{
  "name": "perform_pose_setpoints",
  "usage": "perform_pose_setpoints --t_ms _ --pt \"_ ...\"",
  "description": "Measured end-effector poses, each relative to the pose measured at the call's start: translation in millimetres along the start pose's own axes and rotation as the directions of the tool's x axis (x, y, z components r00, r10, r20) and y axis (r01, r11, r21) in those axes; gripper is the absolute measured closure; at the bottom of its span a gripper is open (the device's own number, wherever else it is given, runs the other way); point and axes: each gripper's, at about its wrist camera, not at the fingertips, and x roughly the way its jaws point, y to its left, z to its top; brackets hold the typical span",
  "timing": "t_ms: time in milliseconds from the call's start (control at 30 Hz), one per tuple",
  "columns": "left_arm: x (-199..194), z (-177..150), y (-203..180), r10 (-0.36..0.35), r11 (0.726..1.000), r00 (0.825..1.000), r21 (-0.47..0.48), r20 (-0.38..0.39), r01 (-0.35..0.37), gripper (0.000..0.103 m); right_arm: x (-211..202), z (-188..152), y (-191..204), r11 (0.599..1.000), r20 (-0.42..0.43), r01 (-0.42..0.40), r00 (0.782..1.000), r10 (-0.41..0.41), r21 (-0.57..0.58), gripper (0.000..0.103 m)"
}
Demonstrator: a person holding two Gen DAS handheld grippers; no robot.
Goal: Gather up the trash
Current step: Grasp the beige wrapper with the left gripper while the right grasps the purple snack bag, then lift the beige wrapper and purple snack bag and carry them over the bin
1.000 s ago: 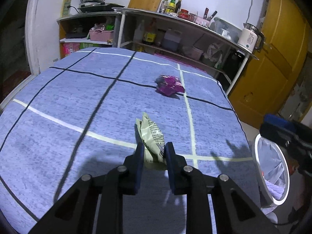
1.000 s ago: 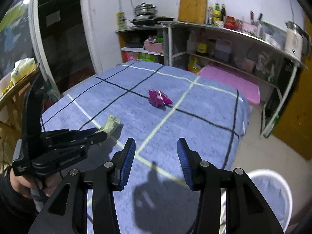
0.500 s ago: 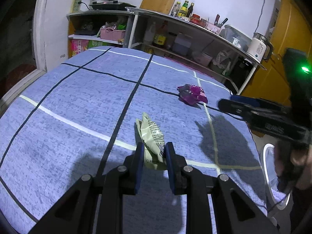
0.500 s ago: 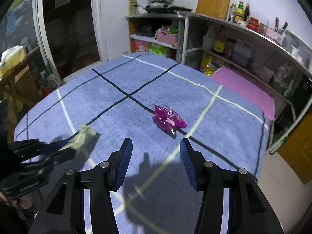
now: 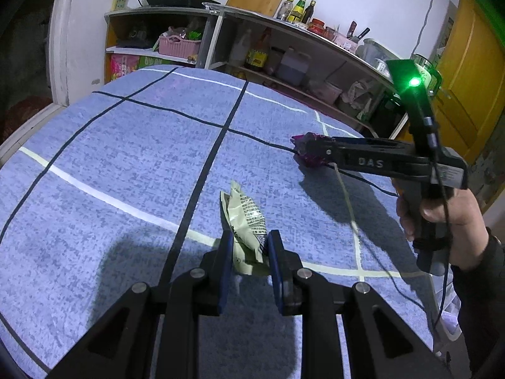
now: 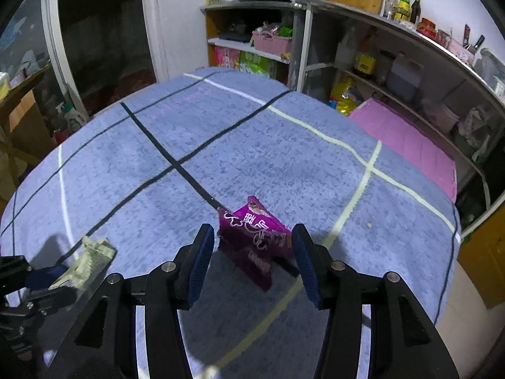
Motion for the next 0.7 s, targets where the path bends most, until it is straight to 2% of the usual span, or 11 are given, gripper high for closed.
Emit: perform_pose_setpoints --t_ms 167,267,367,700 --pt "4 1 0 -0.003 1.000 1.000 -0.004 -0.007 0.003 0.080 13 0 -7 0.999 -0.027 -0.028 0.999 0.029 0.044 0.052" --pt "4 1 -2 -0.001 1.000 1.000 -0.001 -0.006 0.001 0.080 10 -1 -10 0.996 -0.019 -0.051 0.998 0.052 0.078 0.061" --pt "4 0 -3 0.003 1.000 1.000 -0.001 -0.007 -0.003 0.080 6 -4 -6 0.996 -0.026 -0.040 0.999 0.042 0.077 0.068" --pt "-7 -6 -14 0.005 1.000 1.000 0.011 -0.001 -0.005 0.080 -41 -32 5 0.990 0.014 -0.073 0.997 0.071 0.125 0.070"
